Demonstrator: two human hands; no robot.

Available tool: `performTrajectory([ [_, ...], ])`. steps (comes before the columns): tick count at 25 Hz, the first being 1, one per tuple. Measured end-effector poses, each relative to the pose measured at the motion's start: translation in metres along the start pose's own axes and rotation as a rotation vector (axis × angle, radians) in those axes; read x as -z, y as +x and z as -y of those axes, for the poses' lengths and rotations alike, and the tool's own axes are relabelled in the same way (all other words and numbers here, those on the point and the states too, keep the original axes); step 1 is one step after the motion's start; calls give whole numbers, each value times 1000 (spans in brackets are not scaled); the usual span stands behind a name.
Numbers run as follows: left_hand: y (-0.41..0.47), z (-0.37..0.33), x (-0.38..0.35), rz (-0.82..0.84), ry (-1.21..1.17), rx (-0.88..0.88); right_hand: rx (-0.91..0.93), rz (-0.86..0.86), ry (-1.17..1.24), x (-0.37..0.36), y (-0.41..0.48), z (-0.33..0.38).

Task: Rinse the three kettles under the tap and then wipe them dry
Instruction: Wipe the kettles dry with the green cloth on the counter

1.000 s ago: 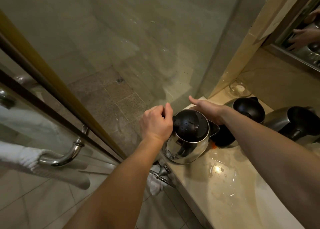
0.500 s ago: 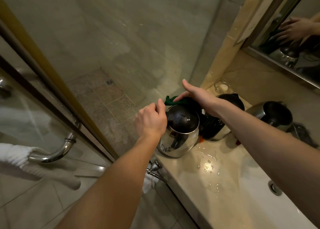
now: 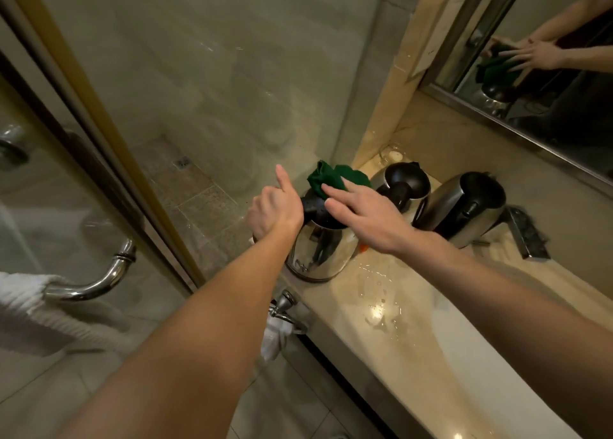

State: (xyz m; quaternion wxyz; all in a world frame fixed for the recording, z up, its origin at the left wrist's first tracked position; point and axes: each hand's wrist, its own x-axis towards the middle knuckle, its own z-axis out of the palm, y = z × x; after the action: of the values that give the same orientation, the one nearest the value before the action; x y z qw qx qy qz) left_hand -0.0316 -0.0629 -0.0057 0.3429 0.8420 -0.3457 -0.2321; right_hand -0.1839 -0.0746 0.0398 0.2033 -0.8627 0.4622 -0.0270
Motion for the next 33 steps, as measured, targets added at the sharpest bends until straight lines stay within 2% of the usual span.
performTrajectory([
  [5,-3,2,1,-8,24,-62,46,5,-262,-24,-30,11],
  [12,-1,5,2,6,27,-86,-28,-33,-86,-15,-1,10],
  [20,-5,2,0,-48,57,-93,70,-45,-316,-26,-59,1],
  [22,-10,1,-2,-53,51,-73,1,-58,-264,-33,-73,-7],
  [28,-26,-5,-3,-47,27,-17,-269,-230,122,-46,-100,-31],
  [33,-28,-6,2,49,38,2,-464,-362,405,-42,-94,-38],
])
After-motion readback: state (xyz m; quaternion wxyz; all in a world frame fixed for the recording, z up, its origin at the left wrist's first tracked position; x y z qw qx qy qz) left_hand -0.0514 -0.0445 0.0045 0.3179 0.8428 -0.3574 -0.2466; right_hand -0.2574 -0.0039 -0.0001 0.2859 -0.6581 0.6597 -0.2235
